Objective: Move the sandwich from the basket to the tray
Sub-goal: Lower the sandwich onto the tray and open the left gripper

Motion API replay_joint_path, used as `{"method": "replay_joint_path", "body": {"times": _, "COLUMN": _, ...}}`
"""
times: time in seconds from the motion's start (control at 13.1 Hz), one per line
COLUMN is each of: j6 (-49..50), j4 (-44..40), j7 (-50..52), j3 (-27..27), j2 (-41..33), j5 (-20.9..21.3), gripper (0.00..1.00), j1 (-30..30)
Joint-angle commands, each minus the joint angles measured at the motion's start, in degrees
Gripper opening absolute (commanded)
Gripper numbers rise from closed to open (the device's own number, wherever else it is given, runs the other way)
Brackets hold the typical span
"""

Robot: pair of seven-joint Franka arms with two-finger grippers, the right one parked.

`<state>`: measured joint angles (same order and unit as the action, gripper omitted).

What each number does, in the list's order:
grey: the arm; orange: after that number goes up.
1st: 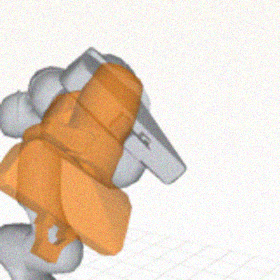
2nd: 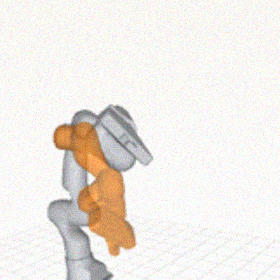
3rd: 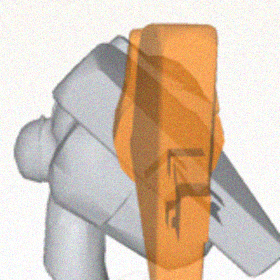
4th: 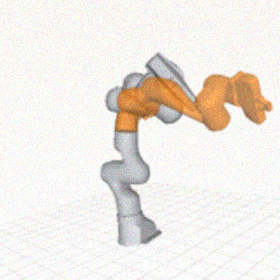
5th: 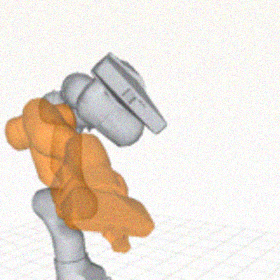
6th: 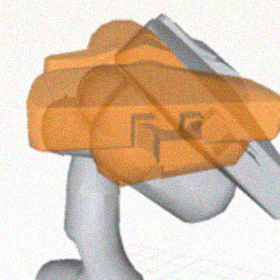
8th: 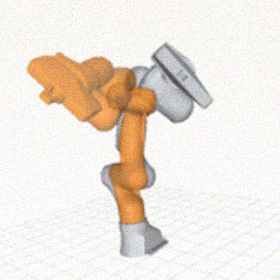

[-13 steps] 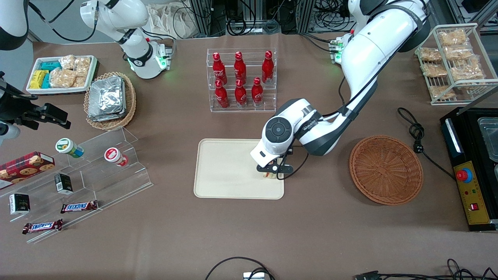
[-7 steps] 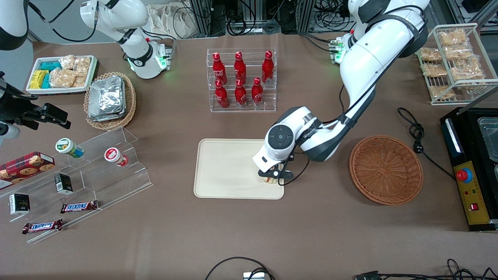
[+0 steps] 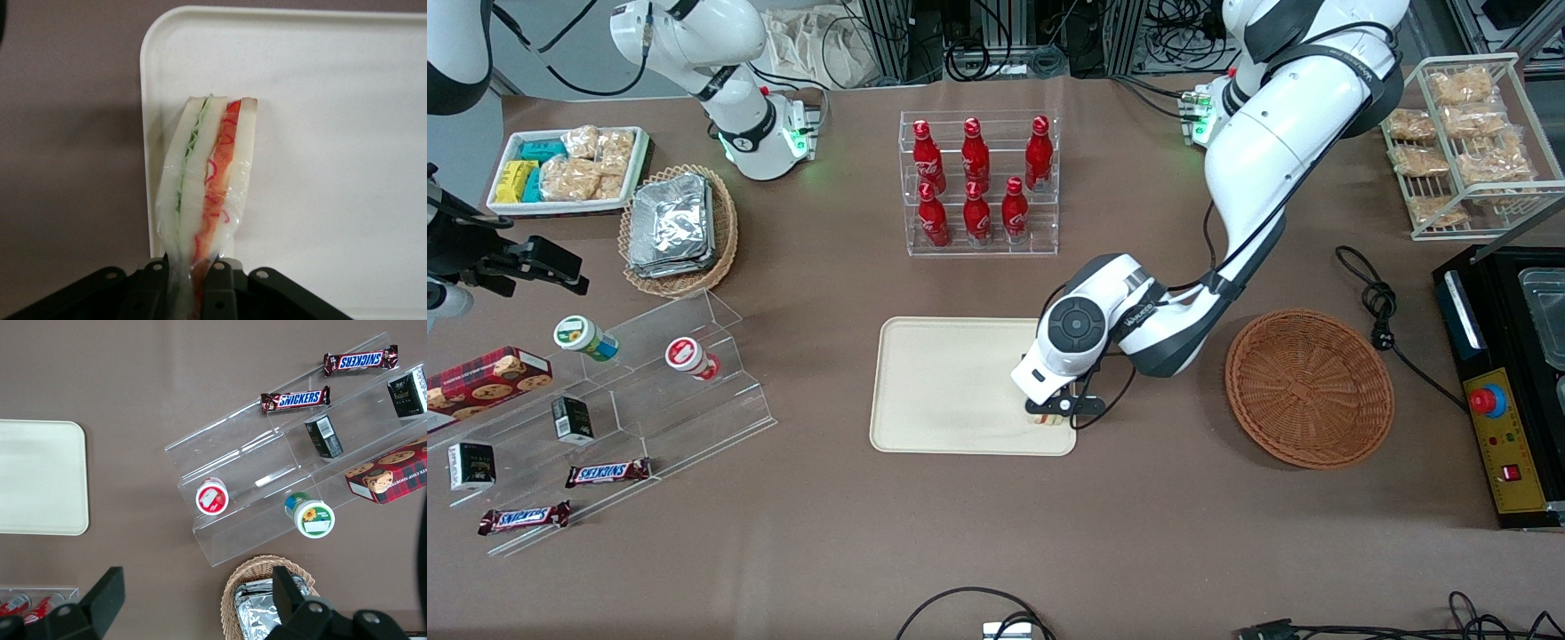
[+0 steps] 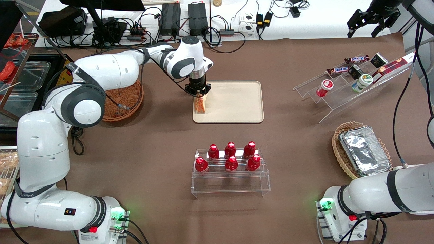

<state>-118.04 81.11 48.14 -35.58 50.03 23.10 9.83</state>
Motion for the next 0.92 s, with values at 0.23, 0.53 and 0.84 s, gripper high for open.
{"method": "replay_joint_path", "body": {"times": 0.23, "j6": -0.08, "j4": -2.80, "j7": -0.06, "j3": 0.16, "j2": 1.29, "j5": -2.36, "gripper": 0.99, "j1": 0.45}}
{"method": "replay_joint_path", "body": {"times": 0.53, "j6": 0.09, "j4": -2.89, "j7": 0.55, "j3": 0.34, "j2": -0.37, "j5": -2.71, "gripper": 1.00, "j1": 0.37}}
{"method": "replay_joint_path", "body": {"times": 0.84, "j6": 1.76, "j4": -0.96, "j7": 0.73, "j3": 0.42, "j2": -6.77, "j5": -3.15, "gripper": 1.00, "j1": 0.10}}
